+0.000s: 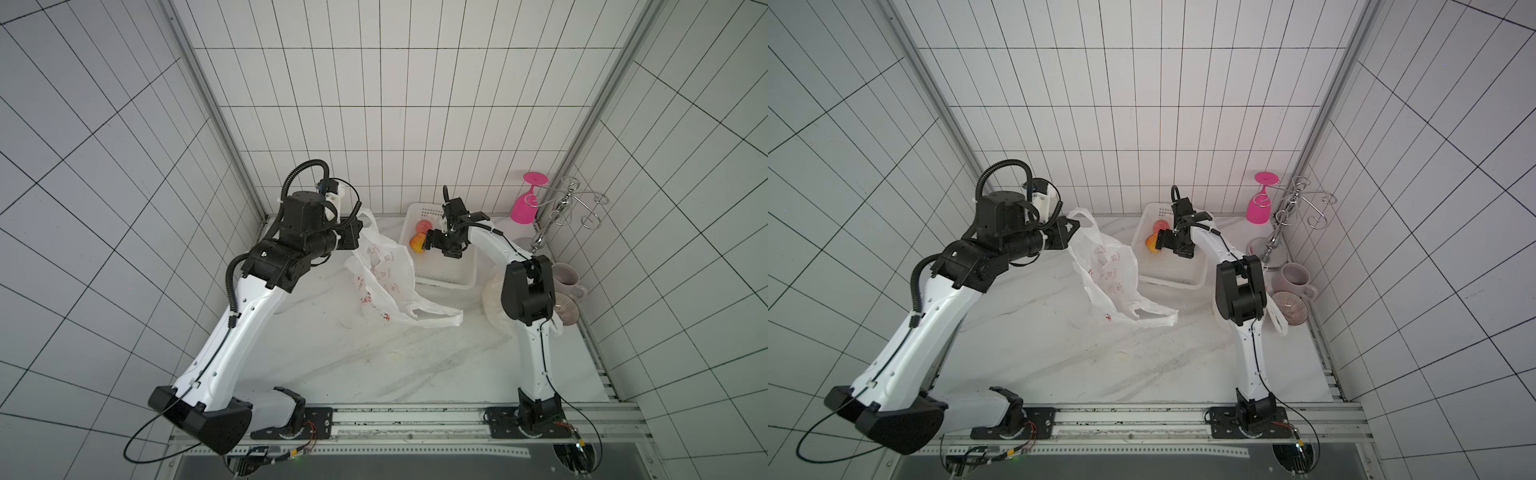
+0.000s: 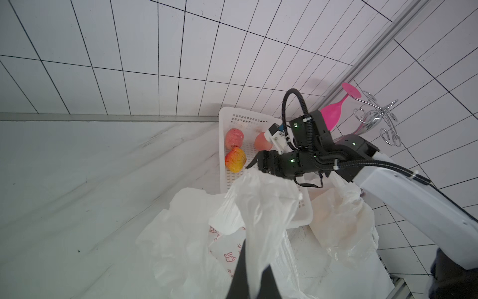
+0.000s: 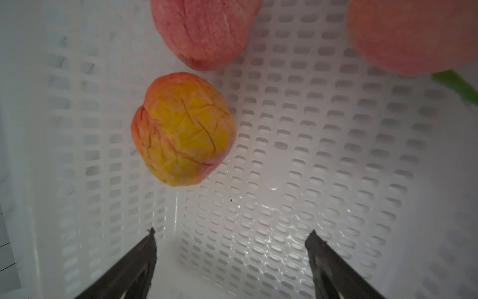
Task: Place the peach into a plastic bag & tie a knot
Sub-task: Pick up the peach from the basket.
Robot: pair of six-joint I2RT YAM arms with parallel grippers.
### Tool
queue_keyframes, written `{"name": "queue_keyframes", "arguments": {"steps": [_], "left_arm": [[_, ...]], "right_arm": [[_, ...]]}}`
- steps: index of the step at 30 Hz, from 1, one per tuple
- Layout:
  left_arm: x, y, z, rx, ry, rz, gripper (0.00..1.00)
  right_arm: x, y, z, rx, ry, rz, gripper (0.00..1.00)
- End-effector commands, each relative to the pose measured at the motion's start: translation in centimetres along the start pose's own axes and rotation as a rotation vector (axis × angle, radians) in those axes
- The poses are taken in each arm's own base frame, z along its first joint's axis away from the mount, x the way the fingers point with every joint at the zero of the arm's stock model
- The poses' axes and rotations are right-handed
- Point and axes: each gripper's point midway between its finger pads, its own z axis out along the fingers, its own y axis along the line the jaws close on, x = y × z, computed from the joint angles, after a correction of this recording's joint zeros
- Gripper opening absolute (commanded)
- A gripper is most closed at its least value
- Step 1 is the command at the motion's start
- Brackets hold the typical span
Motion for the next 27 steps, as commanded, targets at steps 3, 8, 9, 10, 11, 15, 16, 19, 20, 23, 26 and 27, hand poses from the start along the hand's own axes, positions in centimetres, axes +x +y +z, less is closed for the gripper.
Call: {"name": "queue_keyframes", "arguments": {"steps": [3,8,9,10,11,15,16,19,20,23,26,27], "left_arm": [[1.5,0.3,0.5,0.005,0.056,-0.035,0.0],[1.2,-0.3,0.0,0.033,0.04,-0.035,0.0],[1.1,-0.4,0.0,0.036,0.037,-0.035,0.0],[1.0,-0.5,-0.1,0.038,0.036,-0.035,0.0],[1.1,-0.5,0.0,0.039,0.038,-0.035,0.0],[1.1,-0.6,0.1,0.046,0.037,-0.038,0.0],[1.0,-0.6,0.0,0.047,0.034,-0.039,0.0],[0.9,-0.6,0.0,0.05,0.028,-0.04,0.0],[0.9,-0.6,0.0,0.05,0.027,-0.039,0.0],[1.2,-0.3,0.0,0.036,0.026,-0.033,0.0],[1.2,-0.1,-0.2,0.029,0.015,-0.017,0.0],[1.2,-0.1,-0.2,0.029,0.01,-0.008,0.0]], "right_arm": [[-5.3,4.5,-1.5,-0.067,-0.152,-0.034,0.88],[-5.8,4.8,1.1,-0.064,-0.151,-0.027,0.82],[-5.9,4.6,1.5,-0.062,-0.154,-0.024,0.8],[-6.1,4.6,1.6,-0.06,-0.158,-0.025,0.78],[-6.2,4.6,1.7,-0.063,-0.161,-0.027,0.75],[-6.9,5.1,1.3,-0.094,-0.176,-0.03,0.67],[-7.1,5.3,1.1,-0.106,-0.178,-0.029,0.64],[-7.0,4.9,1.3,-0.109,-0.17,-0.019,0.58],[-7.0,4.9,1.3,-0.115,-0.165,-0.02,0.51],[-7.1,5.8,-0.7,-0.157,-0.167,-0.025,0.34],[-7.9,7.4,-5.7,-0.198,-0.241,-0.051,0.31],[-7.9,7.7,-7.8,-0.202,-0.263,-0.059,0.31]]}}
